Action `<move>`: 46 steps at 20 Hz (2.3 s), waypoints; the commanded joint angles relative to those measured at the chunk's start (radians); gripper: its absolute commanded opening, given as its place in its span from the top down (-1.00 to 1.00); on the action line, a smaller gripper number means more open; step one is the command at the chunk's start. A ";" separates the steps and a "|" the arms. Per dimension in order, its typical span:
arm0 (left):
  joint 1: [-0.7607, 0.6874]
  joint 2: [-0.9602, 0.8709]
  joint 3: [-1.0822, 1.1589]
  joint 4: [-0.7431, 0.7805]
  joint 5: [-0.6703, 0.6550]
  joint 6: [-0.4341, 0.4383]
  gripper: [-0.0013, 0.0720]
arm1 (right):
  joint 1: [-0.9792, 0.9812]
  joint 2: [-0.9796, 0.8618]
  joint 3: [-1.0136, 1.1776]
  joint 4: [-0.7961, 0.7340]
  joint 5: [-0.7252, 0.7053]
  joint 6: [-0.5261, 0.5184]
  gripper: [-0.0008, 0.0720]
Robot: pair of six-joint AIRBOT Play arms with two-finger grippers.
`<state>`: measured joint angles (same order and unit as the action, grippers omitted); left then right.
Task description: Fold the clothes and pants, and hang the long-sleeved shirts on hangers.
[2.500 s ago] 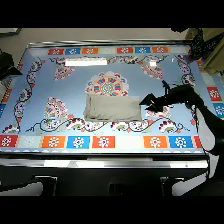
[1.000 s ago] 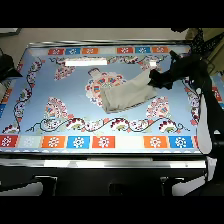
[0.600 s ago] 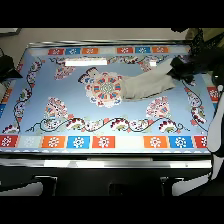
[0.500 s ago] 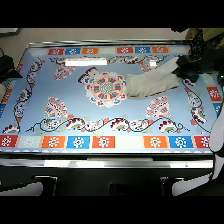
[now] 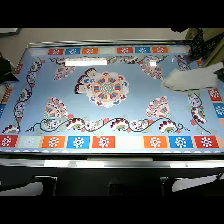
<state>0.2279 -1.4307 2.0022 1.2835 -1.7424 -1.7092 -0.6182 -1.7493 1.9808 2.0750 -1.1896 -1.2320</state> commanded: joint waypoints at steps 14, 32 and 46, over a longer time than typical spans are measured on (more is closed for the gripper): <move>0.051 0.000 0.000 0.003 -0.017 -0.011 0.91 | -0.151 0.056 -0.070 -0.501 -0.443 0.155 0.90; 0.049 0.000 0.000 0.000 -0.020 -0.020 0.91 | -0.152 0.277 -0.719 -0.783 -0.320 0.159 0.90; 0.049 0.000 0.000 0.000 -0.020 -0.019 0.91 | -0.152 0.291 -0.832 -0.905 -0.315 0.144 0.38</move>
<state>0.2771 -1.4307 2.0022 1.2831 -1.7630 -1.7287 -0.7700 -1.4593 1.1534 1.1908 -1.5032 -1.0809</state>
